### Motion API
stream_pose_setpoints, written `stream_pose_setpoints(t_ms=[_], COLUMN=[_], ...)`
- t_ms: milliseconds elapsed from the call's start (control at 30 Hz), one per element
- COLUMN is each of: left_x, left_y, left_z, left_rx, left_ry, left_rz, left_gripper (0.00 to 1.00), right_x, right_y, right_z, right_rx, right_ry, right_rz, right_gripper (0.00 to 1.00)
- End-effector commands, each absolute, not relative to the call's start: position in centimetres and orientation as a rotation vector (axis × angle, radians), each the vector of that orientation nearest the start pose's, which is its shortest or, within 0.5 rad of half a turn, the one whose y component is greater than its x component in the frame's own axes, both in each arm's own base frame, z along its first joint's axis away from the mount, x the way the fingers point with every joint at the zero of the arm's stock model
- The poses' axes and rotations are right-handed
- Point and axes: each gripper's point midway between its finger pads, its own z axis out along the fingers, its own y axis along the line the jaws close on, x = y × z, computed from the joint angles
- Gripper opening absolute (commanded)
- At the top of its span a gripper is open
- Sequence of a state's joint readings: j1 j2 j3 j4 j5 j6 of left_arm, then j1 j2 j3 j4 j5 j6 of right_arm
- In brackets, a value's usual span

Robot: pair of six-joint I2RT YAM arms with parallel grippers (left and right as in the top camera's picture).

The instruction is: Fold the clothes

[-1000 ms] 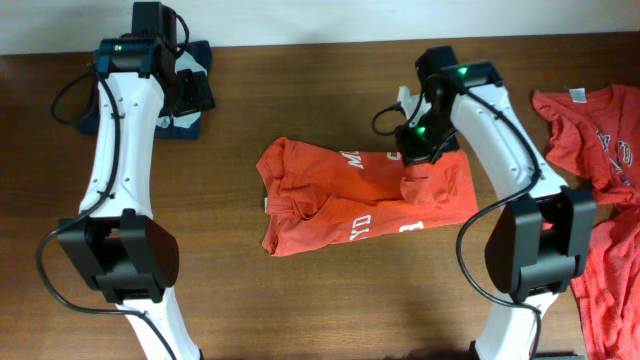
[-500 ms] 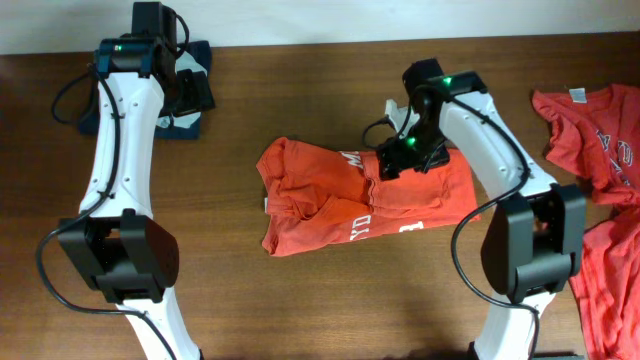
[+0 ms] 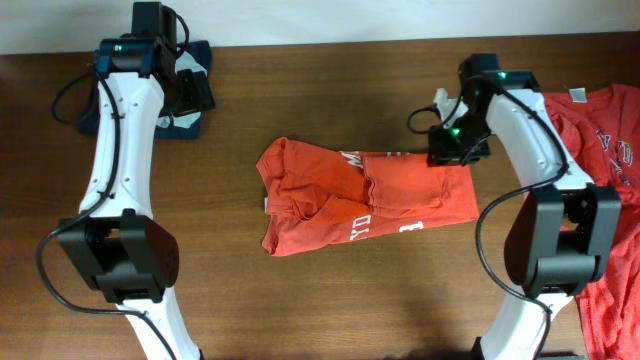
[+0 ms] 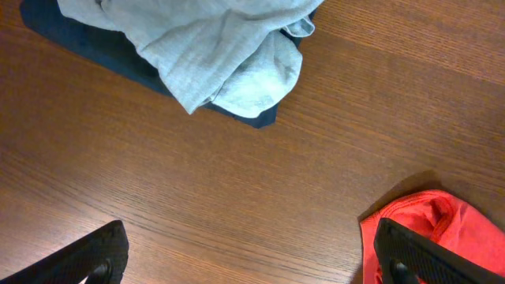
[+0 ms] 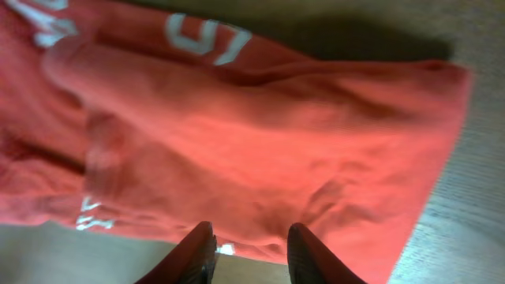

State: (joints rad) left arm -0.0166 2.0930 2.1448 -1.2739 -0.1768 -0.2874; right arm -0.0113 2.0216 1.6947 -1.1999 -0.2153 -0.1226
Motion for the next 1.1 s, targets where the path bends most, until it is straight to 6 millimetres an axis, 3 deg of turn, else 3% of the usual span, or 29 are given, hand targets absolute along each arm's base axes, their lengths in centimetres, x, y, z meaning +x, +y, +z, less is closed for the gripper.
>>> stream_pose_setpoints(t_ms=[0,100,267,367,400,433,467,633,767,933,1067], left_x=[47.8,47.8,47.8,47.8,47.8,47.8,47.8,47.8,47.8,47.8,47.8], left_y=[2.5,2.5,2.5,2.5,2.5,2.5,2.5,2.5,2.5,2.5,2.5], left_z=[18.5,18.5,18.5,18.5,18.5,18.5,18.5,18.5,18.5,18.5,18.5], left_rx=[-0.418,-0.418,-0.418,-0.418,-0.418,-0.418,-0.418,-0.418,-0.418,-0.418,-0.418], left_ry=[2.734,2.734,2.734,2.734,2.734,2.734,2.734,2.734,2.734,2.734,2.734], left_rz=[0.189,0.189,0.189,0.189,0.189,0.189,0.189,0.189,0.189,0.189,0.189], left_gripper=[0.99,0.99,0.99,0.99,0.99,0.99,0.99,0.99,0.99,0.99,0.99], right_x=[40.0,39.9,40.4,40.8,40.9,41.0,41.0,41.1,41.5,40.5,40.3], right_y=[0.0,-0.4,2.9,3.9,4.0,4.2,4.5,5.5,5.5,5.5,5.1], right_z=[9.0,9.3,10.9,11.1,11.0,10.8,10.6,8.4,5.2,1.7,0.8], right_rx=[-0.072,-0.09,-0.216,-0.239,-0.247,-0.255,-0.263,-0.268,-0.283,-0.283,-0.238], right_ry=[3.039,3.018,2.883,2.848,2.842,2.838,2.835,2.792,2.736,2.711,2.707], right_rz=[0.291,0.387,0.717,0.763,0.76,0.759,0.763,0.822,0.791,0.771,0.768], right_gripper=[0.39,0.4,0.4,0.26,0.13,0.08,0.04,0.04,0.04,0.08,0.07])
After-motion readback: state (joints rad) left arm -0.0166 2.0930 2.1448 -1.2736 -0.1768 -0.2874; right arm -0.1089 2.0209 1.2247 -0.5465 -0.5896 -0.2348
